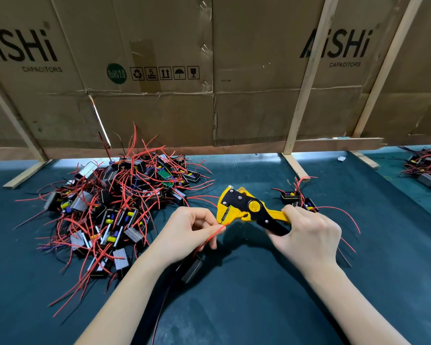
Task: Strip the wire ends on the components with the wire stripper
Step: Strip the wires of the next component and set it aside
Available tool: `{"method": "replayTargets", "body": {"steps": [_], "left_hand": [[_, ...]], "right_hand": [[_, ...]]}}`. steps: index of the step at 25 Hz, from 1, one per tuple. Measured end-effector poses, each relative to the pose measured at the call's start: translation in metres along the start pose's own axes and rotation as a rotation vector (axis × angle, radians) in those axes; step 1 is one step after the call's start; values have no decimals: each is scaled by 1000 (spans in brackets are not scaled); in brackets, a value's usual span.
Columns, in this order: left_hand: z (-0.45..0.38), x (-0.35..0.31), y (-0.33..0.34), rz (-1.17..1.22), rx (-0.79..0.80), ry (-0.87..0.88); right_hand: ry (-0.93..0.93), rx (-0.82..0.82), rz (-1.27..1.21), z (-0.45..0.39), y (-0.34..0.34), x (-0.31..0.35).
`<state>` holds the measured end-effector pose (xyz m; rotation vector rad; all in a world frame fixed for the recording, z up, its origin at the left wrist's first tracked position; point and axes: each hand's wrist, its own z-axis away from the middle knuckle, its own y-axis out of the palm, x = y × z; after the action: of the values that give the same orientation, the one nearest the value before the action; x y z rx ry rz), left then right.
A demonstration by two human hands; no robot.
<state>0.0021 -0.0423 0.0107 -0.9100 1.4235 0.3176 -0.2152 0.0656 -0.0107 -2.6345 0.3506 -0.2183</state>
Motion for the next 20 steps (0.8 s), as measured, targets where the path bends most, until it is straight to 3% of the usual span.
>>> {"method": "replayTargets", "body": {"steps": [5, 10, 16, 20], "left_hand": [[-1, -1, -2, -9, 31, 23], [4, -2, -11, -58, 165, -24], [-2, 2, -6, 42, -19, -128], [-4, 4, -2, 123, -156, -94]], "right_hand": [[40, 63, -17, 2, 1, 0], [168, 125, 2, 0, 3, -12], [173, 126, 45, 0, 9, -20], [165, 135, 36, 1, 9, -21]]}}
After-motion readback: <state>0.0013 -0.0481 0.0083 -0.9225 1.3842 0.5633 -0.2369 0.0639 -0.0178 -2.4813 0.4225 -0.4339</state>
